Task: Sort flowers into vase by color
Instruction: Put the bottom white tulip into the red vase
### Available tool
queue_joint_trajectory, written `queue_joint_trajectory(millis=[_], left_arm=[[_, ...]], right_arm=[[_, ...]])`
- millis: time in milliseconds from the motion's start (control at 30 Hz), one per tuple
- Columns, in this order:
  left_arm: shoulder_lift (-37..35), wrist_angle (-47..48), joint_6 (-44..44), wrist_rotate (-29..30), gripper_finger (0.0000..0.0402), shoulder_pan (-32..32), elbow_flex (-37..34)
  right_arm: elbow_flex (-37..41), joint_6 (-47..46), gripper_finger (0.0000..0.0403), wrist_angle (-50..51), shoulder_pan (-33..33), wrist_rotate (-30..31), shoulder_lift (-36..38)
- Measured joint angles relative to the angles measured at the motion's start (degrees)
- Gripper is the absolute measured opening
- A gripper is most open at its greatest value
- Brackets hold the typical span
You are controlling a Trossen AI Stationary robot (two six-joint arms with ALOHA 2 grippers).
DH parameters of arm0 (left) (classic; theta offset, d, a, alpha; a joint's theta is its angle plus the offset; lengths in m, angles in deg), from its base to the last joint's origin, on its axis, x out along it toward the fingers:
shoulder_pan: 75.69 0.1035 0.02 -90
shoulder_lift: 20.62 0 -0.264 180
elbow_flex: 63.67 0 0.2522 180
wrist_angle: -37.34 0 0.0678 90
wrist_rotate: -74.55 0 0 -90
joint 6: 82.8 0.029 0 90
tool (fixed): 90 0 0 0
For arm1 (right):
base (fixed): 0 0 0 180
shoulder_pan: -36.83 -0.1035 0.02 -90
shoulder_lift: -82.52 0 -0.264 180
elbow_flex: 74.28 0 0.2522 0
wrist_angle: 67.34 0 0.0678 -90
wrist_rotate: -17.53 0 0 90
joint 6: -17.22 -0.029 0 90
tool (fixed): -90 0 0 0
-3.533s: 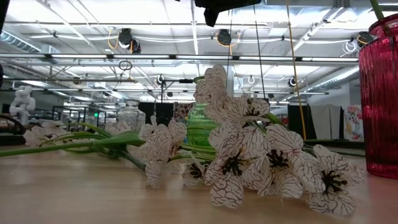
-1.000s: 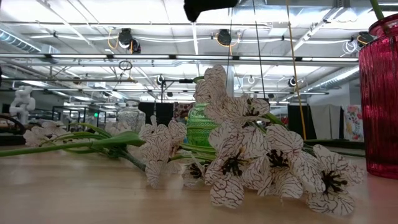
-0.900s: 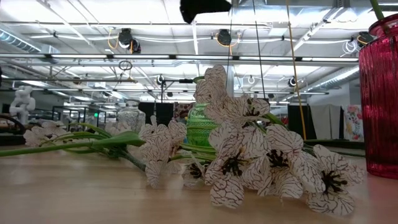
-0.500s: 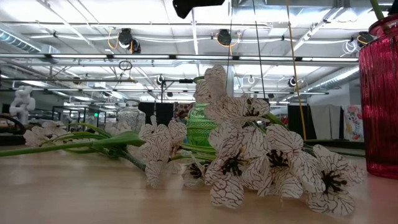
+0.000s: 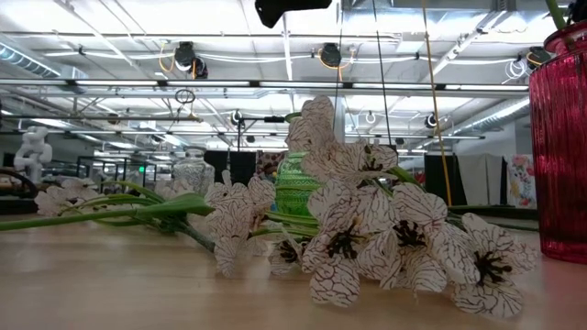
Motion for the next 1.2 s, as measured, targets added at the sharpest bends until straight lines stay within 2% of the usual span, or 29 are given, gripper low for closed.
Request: queue_joint_trajectory(millis=[267, 467, 600, 1033, 1200], left_arm=[[0.00, -0.01, -0.03, 0.17, 0.0239, 0.00, 0.00], [0.00, -0.03, 0.03, 1.23, 0.0239, 0.20, 0.00], [0.00, -0.05, -0.01, 1.69, 0.0239, 0.20, -0.02], [0.02, -1.45, -0.03, 1.68, 0.0239, 0.15, -0.04], [0.02, -1.45, -0.03, 1.68, 0.0239, 0.15, -0.04]], right_arm=[[0.00, -4.40, 0.0002, 0.15, 0.53, 4.40, -3.51], [0.00, -8.98, 0.0002, 0.20, 0.55, 4.87, -8.02], [0.00, -10.37, 0.0002, 0.19, 0.70, 7.92, -10.30], [0.00, -8.16, 0.0002, -5.20, 2.03, 8.30, -10.56], [0.00, -7.54, 0.0002, -3.75, 2.97, 8.36, -10.56]])
